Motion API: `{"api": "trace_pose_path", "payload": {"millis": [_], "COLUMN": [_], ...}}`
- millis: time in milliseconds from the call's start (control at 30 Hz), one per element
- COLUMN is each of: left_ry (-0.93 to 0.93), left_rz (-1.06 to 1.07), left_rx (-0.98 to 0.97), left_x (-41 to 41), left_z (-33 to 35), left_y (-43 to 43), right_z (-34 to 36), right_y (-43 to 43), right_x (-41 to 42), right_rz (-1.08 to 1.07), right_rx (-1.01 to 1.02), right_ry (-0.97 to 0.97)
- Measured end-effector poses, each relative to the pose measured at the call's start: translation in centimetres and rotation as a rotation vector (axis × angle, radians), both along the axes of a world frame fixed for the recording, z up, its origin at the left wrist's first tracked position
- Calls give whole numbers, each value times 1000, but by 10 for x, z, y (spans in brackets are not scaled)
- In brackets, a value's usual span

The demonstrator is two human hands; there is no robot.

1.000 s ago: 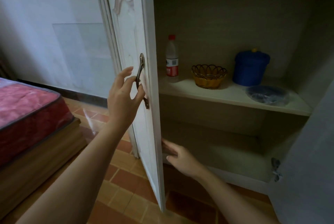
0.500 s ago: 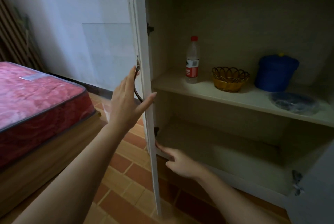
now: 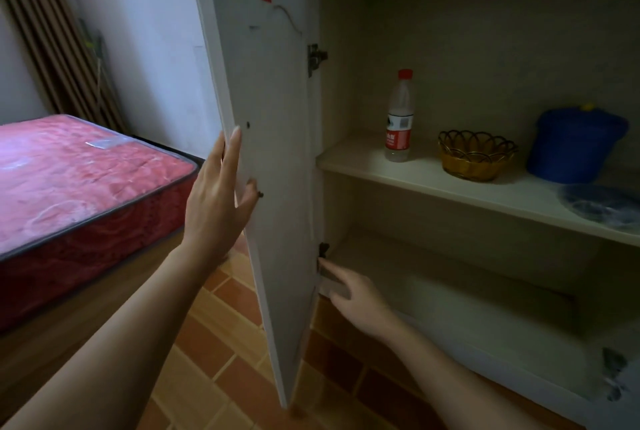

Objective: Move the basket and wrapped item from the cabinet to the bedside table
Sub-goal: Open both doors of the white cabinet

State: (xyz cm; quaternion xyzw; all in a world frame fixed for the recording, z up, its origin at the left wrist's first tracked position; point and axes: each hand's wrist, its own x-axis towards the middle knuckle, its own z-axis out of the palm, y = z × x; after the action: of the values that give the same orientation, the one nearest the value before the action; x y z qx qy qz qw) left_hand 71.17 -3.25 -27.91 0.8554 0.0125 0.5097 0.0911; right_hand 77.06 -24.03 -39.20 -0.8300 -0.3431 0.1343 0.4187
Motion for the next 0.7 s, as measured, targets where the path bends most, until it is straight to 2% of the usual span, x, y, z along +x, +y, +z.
{"api": "trace_pose_path", "payload": {"millis": [367,433,533,600,700], "left_ry": [129,118,89,162,302], "left_rz": [65,111,226,290,376], "left_rx": [8,69,261,393,469], "left_x": [-6,-7,-8,-10,-16], "left_z": [-8,-8,-14,-27,-43], "left_y": [62,68,73,78,86], "right_z": [-4,-5,-7,-9,-14], "right_y": [29,38,55,64,75], "right_x": [26,28,30,32,36], "right_rz": [-48,-39,-2,26,59], "right_rx": [-33,-47,-70,-106,-138], "right_ry": [-261,-302,-394,-456,-550]}}
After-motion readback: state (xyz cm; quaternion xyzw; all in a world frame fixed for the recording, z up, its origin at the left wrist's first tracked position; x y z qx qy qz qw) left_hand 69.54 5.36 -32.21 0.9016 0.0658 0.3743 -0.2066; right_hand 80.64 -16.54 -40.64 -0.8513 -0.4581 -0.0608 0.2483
